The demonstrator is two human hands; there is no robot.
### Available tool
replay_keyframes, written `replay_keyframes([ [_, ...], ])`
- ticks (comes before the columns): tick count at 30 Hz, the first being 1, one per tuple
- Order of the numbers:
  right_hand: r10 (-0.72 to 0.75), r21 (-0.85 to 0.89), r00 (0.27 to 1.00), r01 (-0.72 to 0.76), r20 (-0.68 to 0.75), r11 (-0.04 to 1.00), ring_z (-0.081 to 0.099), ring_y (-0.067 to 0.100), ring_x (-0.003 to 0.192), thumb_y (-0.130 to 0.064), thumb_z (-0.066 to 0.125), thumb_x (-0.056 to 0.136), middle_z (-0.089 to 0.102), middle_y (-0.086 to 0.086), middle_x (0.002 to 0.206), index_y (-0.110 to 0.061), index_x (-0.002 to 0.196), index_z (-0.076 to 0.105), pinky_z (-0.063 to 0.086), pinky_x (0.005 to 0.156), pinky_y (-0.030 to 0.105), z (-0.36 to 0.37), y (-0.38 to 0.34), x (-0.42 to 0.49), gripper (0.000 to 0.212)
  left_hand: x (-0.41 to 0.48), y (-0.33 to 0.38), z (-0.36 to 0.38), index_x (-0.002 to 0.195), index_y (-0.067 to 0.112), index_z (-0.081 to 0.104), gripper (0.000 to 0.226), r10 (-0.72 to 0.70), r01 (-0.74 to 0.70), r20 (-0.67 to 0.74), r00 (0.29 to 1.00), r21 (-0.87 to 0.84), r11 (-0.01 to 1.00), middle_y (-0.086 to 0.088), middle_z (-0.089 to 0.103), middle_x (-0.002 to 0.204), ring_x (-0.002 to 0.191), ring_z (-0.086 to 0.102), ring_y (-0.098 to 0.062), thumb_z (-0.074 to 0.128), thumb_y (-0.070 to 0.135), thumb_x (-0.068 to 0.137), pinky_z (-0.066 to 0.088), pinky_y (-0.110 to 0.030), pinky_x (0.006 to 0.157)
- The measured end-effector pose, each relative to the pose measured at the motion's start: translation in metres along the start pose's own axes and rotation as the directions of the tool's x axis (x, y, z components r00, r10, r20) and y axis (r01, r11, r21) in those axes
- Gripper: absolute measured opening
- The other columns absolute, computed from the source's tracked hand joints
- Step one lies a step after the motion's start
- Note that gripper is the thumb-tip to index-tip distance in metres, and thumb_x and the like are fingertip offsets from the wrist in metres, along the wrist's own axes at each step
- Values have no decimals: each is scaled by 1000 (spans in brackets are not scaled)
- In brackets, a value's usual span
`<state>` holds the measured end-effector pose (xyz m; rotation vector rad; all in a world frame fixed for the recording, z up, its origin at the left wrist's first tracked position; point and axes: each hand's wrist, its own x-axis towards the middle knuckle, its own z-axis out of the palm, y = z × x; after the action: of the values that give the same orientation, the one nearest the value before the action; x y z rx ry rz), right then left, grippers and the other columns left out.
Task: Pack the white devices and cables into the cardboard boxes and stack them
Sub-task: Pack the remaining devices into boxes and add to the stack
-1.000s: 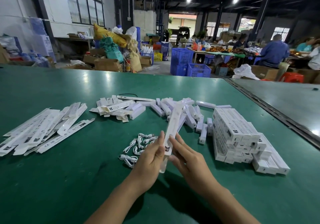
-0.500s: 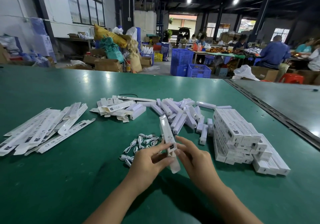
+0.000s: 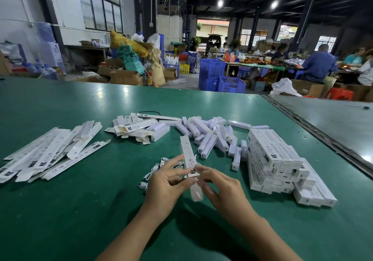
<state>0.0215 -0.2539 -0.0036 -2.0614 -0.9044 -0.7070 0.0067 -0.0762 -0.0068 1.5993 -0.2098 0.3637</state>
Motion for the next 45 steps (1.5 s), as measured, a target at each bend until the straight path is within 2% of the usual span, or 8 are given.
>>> replay_keyframes([
  [7,36,41,980,-45,195,998,51,-8,124,-20,76,81,48,-22,144,-37,118,56,45,102,20,-3,4,-1,45,3,0,0,92,16,78,21,-68,64,-50,996,-84,994,9,75,111,90,72,-6,77,-1,79,56,-18,77],
  [11,45,35,957,-57,287,998,44,-10,128,-25,82,77,37,-29,148,-40,129,51,36,106,13,-5,5,1,62,4,1,0,92,10,79,16,-106,90,-92,990,-163,983,5,77,106,83,73,-7,78,9,76,54,-16,67],
  [15,-18,-39,989,23,145,999,57,2,120,-35,67,91,57,-15,134,-23,115,66,49,98,26,-5,-2,4,28,1,3,1,88,15,80,19,-135,121,-63,989,-192,974,3,76,108,85,74,-16,78,19,69,59,-24,70],
  [20,-12,-75,998,17,66,997,64,10,91,-33,58,96,63,-5,112,-12,102,65,55,75,36,-5,-3,2,22,-3,6,3,86,21,81,24,-119,121,22,993,-142,982,5,76,109,94,73,-14,70,-1,85,59,-25,74],
  [26,44,-27,999,-44,-19,999,61,4,77,-35,65,92,64,-7,87,-28,110,54,52,71,23,-4,-2,2,23,-3,9,5,97,11,78,26,-90,96,48,995,-124,988,7,76,109,98,71,-5,64,-8,89,56,-18,73],
  [30,-49,-41,993,45,-105,998,63,1,81,-15,73,86,69,-3,99,-10,101,70,55,73,22,0,1,1,16,-3,9,6,97,13,78,29,-106,109,28,994,-165,980,7,76,111,96,72,-7,63,-10,89,57,-20,73],
  [35,-66,-17,990,64,-123,998,66,0,100,-8,72,87,70,-2,107,-8,99,75,53,87,19,1,1,1,13,-3,8,6,98,13,78,29,-128,127,6,992,-185,975,1,74,115,92,74,-11,62,-10,90,59,-24,74],
  [45,-34,34,992,38,-125,999,68,4,86,-8,74,84,71,-1,96,-7,90,77,56,77,25,-2,0,2,7,-5,9,4,95,21,80,27,-80,90,66,995,-151,984,8,75,112,107,66,2,67,-2,88,53,-15,79],
])
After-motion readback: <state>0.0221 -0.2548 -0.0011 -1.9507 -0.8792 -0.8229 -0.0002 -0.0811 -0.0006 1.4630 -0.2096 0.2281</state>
